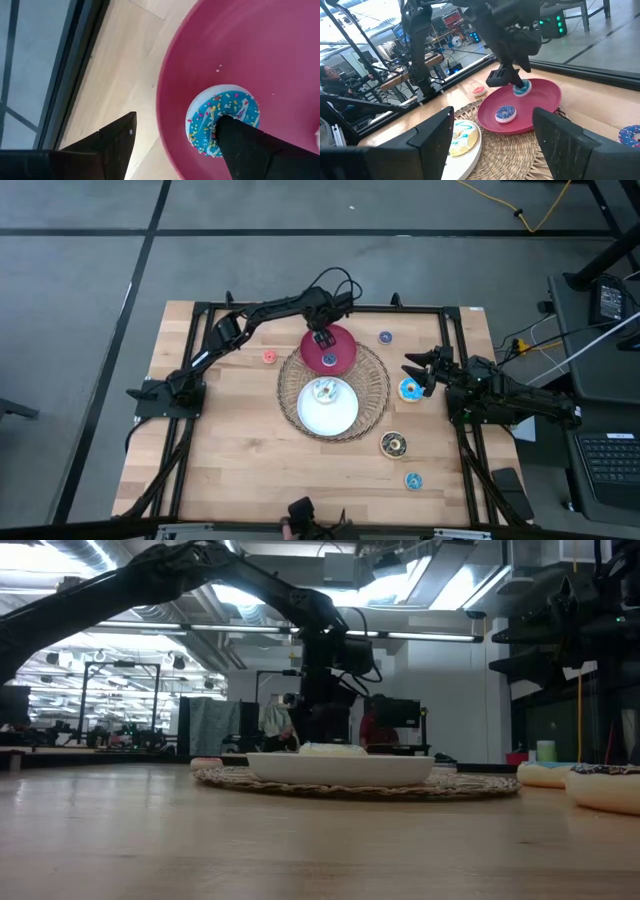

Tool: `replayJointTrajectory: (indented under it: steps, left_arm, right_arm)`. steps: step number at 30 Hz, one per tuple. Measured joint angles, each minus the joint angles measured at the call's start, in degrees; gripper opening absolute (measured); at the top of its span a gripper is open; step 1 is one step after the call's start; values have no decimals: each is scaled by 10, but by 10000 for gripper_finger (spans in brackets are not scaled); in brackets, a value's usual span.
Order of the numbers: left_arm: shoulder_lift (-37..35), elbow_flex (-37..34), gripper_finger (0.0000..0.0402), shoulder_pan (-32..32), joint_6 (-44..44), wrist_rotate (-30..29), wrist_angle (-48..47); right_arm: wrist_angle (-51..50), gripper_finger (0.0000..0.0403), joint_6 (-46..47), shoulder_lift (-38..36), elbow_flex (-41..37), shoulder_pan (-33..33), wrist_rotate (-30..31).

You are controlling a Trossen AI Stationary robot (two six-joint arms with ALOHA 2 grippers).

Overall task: Pick & Place donuts
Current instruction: Put the small light blue donut on the red plate

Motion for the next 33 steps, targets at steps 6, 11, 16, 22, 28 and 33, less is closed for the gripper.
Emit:
replayJointTrajectory:
  steps: [6,11,16,22,28,33]
  left_arm:
    - [0,0,260,18,16,8,7]
    - [0,0,262,26,26,34,8]
    - [0,0,260,23,25,44,5]
    - [0,3,262,13,25,44,-9]
    - [-1,24,260,-2,26,44,-36]
    - [-2,51,262,-19,26,61,-62]
  right_arm:
    - [0,271,0,0,0,0,0]
    - [0,271,0,0,0,0,0]
    - [0,271,0,0,0,0,0]
    - [0,271,0,0,0,0,0]
    - [0,271,0,0,0,0,0]
    - [0,271,0,0,0,0,0]
